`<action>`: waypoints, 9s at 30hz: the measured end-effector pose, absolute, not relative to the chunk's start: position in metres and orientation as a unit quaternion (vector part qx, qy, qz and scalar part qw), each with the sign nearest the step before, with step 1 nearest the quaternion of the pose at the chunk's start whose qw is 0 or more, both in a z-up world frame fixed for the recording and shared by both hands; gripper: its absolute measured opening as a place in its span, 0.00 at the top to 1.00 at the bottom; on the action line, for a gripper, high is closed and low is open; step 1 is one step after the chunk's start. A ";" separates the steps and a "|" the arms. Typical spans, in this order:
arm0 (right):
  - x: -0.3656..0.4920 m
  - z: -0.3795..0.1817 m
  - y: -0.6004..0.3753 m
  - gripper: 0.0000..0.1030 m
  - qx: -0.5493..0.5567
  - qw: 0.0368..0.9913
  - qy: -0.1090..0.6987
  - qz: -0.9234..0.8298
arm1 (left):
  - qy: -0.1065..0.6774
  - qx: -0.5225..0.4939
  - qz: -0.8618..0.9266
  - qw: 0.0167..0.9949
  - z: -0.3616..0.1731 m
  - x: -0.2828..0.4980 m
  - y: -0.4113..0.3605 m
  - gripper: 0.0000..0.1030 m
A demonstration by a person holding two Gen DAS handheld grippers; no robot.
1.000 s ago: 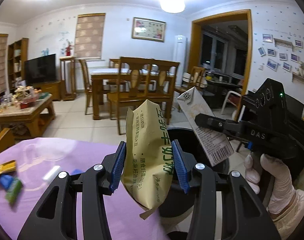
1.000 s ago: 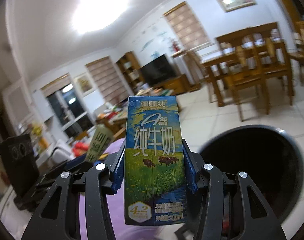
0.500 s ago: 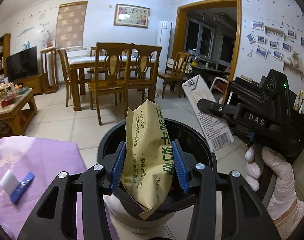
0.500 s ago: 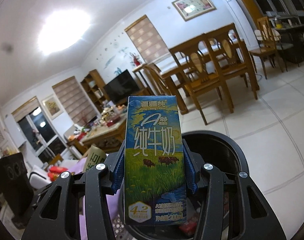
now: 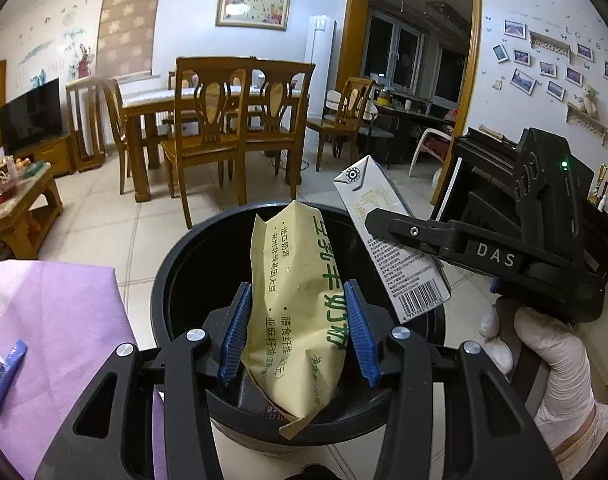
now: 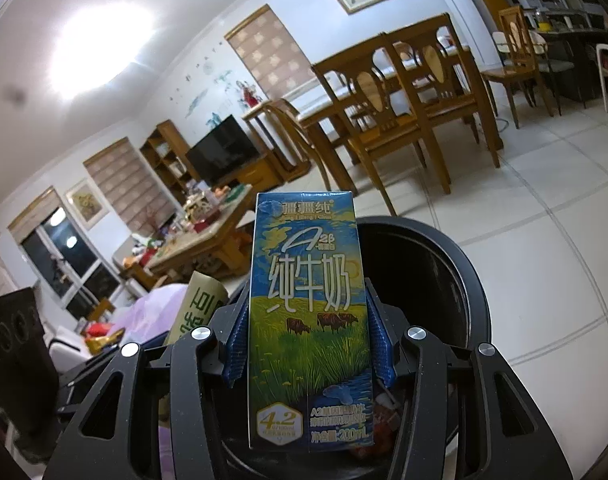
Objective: Collect trash
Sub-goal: 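Open both tools to drop the bag and carton into the bin, then grasp the yellow snack bag with the left tool while the right tool grasps the white roll, then carry the yellow bag and white roll over the black bin, then open both tools to drop the bag and roll into the bin, then grasp the blue wrapper with the left tool while the right tool grasps the white cup lid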
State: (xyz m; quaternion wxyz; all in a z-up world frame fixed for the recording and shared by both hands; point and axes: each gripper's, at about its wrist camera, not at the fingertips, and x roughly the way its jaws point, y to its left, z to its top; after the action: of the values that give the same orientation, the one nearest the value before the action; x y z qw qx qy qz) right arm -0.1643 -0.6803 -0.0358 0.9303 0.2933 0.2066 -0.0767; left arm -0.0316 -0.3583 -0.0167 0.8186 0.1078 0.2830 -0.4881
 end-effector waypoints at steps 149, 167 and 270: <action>0.054 -0.001 -0.302 0.48 0.178 0.911 0.290 0.234 | 0.274 -0.002 -0.277 0.921 0.015 0.094 -0.004 0.67; -0.112 0.067 -0.494 0.48 0.151 0.970 0.186 0.048 | 0.251 0.011 -0.408 0.878 0.027 0.031 -0.208 0.67; 0.035 -0.053 -0.195 0.46 -0.045 0.862 0.454 0.221 | 0.425 0.128 -0.226 0.867 -0.058 0.171 0.011 0.37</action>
State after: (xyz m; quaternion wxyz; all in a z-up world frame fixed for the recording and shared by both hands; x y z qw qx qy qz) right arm 0.0351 -0.1950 -0.0532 0.8620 -0.0445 0.4541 0.2209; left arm 0.1714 0.0115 -0.0583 0.8674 0.1280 0.4247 -0.2255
